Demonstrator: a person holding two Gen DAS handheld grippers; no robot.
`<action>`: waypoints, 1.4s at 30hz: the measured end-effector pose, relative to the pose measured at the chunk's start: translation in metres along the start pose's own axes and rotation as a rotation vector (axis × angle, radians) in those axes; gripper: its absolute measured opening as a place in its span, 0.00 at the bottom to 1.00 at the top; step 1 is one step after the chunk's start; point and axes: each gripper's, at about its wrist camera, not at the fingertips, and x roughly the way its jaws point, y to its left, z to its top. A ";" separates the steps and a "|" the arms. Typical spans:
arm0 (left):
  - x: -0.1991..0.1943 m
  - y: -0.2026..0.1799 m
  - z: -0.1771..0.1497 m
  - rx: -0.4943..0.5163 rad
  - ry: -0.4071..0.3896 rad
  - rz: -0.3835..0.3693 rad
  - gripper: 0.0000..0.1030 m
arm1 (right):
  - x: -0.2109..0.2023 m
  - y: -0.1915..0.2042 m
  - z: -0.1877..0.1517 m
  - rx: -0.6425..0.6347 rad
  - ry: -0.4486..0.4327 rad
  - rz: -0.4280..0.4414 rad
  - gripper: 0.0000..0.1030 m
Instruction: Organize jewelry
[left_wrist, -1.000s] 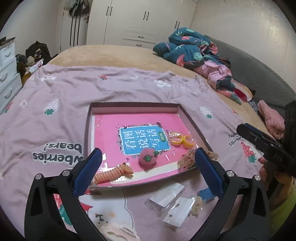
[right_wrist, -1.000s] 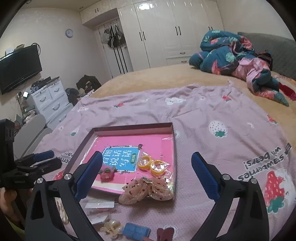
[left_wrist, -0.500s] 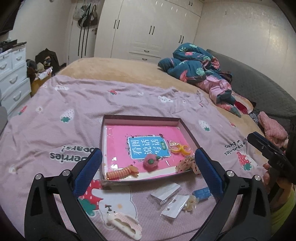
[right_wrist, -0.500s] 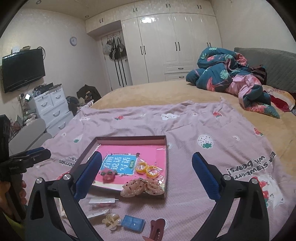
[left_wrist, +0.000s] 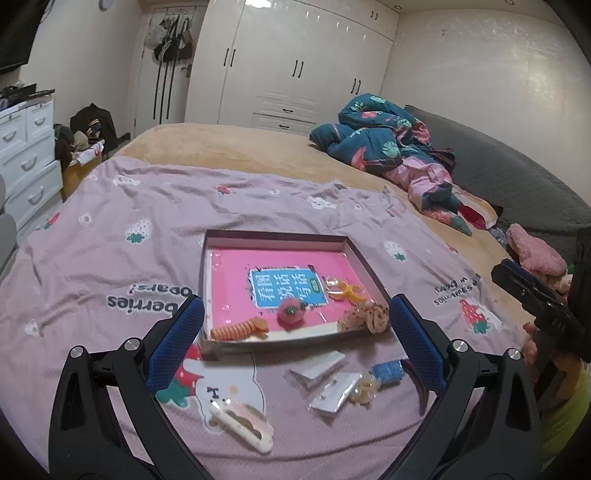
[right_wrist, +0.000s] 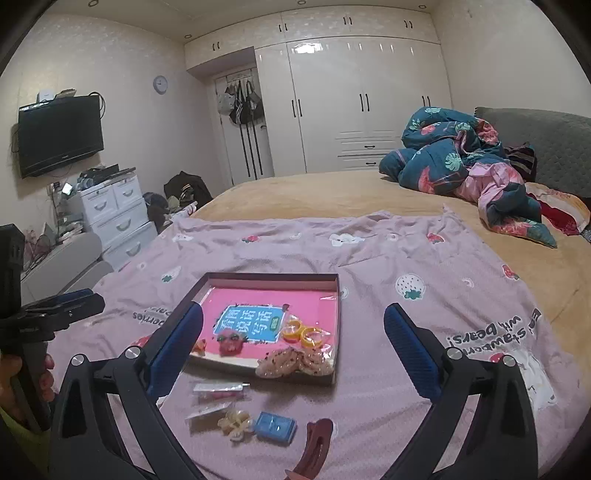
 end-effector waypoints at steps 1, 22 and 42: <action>-0.001 0.000 -0.001 0.001 0.001 0.004 0.91 | -0.002 0.001 -0.001 -0.003 0.001 0.001 0.95; -0.009 -0.015 -0.041 0.066 0.073 0.011 0.91 | -0.021 0.019 -0.036 -0.098 0.072 0.038 0.95; 0.006 -0.024 -0.069 0.091 0.162 -0.058 0.91 | -0.010 0.022 -0.083 -0.144 0.220 0.032 0.95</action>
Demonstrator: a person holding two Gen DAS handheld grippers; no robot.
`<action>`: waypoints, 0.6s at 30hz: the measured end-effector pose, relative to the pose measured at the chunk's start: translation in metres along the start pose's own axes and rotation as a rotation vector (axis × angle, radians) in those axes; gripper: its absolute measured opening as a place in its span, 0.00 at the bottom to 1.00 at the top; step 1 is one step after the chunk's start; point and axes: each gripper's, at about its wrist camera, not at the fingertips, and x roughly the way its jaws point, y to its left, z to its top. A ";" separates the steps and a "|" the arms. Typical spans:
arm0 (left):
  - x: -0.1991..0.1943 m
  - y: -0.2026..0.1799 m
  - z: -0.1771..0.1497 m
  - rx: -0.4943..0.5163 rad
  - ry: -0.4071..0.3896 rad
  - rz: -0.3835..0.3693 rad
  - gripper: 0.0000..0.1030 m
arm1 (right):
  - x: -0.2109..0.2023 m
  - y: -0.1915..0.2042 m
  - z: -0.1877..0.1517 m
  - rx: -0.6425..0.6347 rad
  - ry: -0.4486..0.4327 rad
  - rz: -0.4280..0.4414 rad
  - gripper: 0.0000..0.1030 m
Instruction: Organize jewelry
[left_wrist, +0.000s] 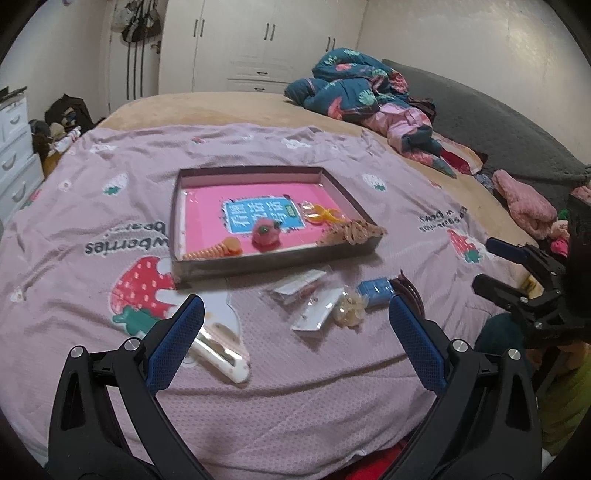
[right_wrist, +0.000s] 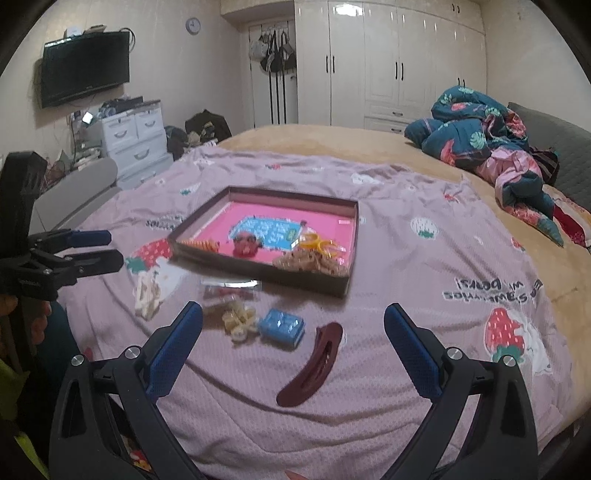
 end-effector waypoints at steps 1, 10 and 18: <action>0.003 -0.002 -0.001 0.004 0.008 -0.005 0.91 | 0.003 -0.001 -0.002 0.003 0.012 0.000 0.95; 0.027 -0.016 -0.015 0.046 0.069 -0.034 0.86 | 0.024 -0.009 -0.016 0.049 0.091 0.012 0.95; 0.047 -0.022 -0.022 0.065 0.112 -0.033 0.77 | 0.036 -0.013 -0.022 0.076 0.127 0.011 0.95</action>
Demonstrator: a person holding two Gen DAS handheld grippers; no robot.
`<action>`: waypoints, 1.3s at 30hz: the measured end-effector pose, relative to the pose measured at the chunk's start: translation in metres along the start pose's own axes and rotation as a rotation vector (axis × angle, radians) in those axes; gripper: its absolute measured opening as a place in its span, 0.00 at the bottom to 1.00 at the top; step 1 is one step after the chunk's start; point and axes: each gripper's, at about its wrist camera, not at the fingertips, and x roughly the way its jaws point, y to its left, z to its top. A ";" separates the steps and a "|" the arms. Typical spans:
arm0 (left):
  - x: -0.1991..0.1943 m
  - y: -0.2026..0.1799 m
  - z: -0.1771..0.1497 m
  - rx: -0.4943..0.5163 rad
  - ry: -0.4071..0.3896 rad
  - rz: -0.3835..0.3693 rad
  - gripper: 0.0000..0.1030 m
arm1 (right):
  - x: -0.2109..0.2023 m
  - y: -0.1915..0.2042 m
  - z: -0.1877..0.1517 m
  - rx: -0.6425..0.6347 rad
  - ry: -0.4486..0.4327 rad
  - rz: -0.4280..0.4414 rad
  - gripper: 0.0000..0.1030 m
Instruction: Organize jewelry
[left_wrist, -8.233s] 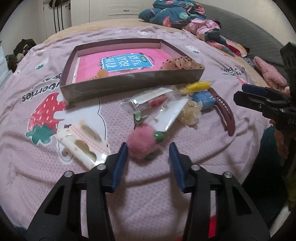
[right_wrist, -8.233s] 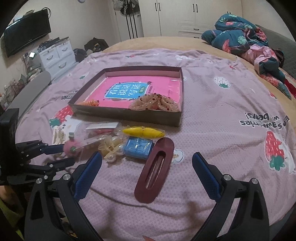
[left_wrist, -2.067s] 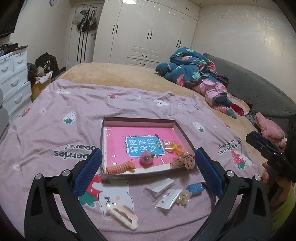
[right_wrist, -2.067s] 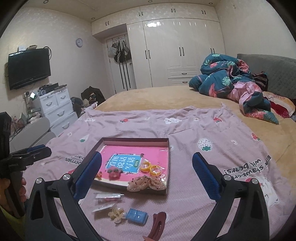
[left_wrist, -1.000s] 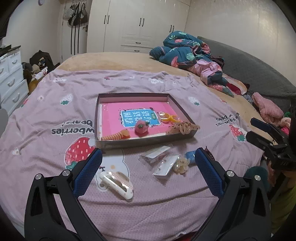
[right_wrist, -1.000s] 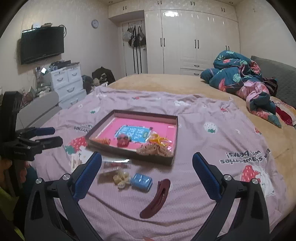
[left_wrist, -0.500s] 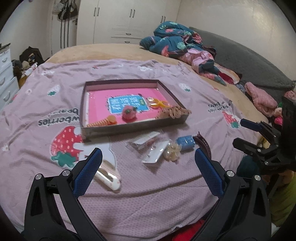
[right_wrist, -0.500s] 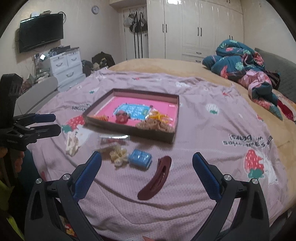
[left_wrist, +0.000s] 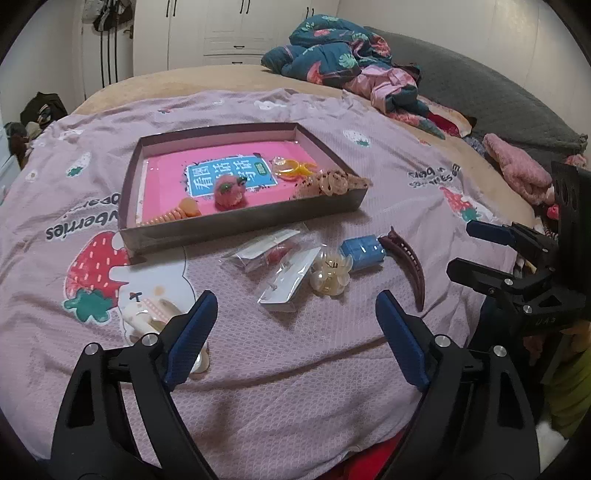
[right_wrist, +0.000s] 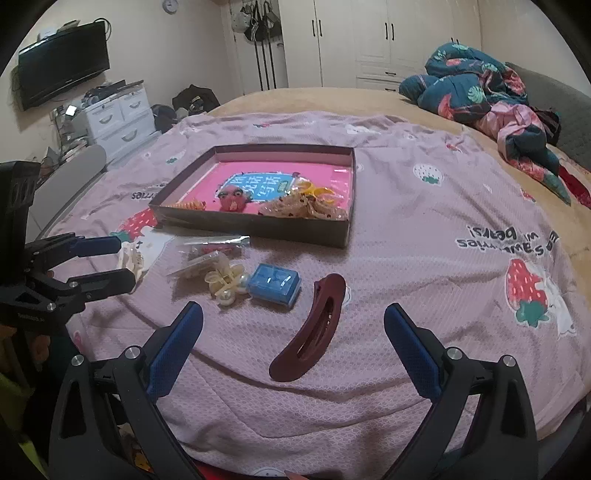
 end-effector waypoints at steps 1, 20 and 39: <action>0.002 0.000 -0.001 0.002 0.004 0.000 0.77 | 0.001 0.000 0.000 0.001 0.003 0.000 0.95; 0.048 0.005 -0.005 0.020 0.096 0.006 0.54 | 0.065 -0.026 -0.011 0.140 0.183 0.031 0.74; 0.068 0.004 0.005 0.066 0.104 0.062 0.24 | 0.075 -0.048 -0.010 0.199 0.172 0.004 0.12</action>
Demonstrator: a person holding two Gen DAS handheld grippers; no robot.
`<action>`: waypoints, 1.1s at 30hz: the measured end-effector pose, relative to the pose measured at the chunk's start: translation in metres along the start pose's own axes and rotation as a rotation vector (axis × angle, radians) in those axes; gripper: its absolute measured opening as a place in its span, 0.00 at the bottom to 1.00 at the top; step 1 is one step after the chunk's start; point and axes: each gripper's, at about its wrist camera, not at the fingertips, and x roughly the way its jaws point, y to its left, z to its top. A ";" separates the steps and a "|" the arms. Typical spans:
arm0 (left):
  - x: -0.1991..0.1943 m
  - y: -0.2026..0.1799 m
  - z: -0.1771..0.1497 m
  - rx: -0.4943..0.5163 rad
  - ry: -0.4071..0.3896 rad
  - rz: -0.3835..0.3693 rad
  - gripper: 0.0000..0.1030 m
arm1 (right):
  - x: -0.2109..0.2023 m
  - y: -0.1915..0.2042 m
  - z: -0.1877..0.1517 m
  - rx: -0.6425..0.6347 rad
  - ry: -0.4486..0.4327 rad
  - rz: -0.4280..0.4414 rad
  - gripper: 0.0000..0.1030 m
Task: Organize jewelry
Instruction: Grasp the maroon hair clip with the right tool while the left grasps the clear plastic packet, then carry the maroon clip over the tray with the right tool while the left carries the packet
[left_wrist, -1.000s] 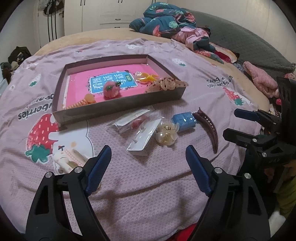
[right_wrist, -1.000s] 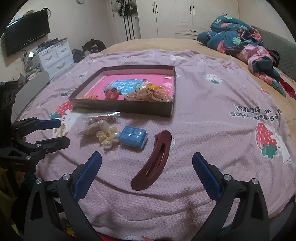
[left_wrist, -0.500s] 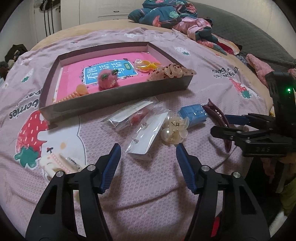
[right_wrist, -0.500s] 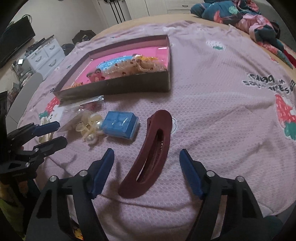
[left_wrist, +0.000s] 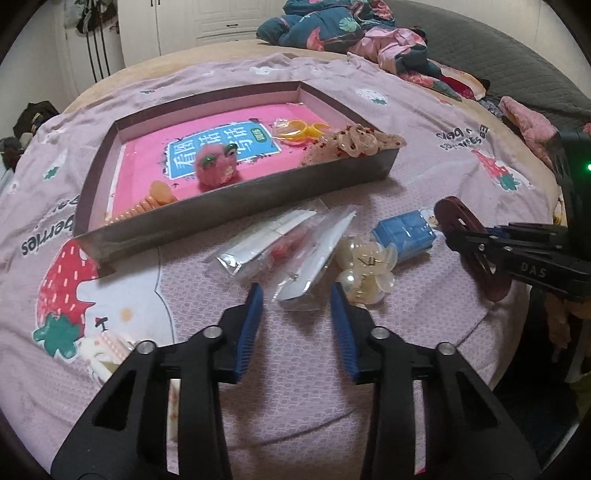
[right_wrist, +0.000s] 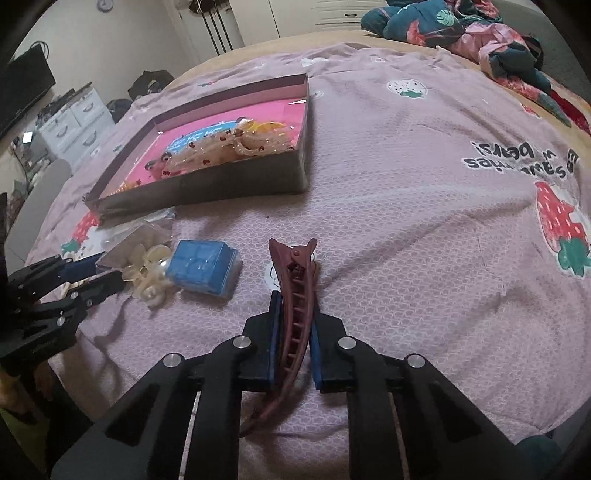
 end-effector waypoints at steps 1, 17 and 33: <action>-0.001 0.002 0.001 -0.003 -0.003 -0.005 0.21 | -0.001 0.000 0.000 -0.002 -0.002 0.002 0.12; -0.022 -0.001 0.003 0.020 -0.054 -0.047 0.01 | -0.020 0.000 -0.005 0.003 -0.045 0.020 0.12; -0.060 0.032 0.003 -0.084 -0.139 -0.035 0.01 | -0.057 0.035 0.006 -0.084 -0.125 0.081 0.12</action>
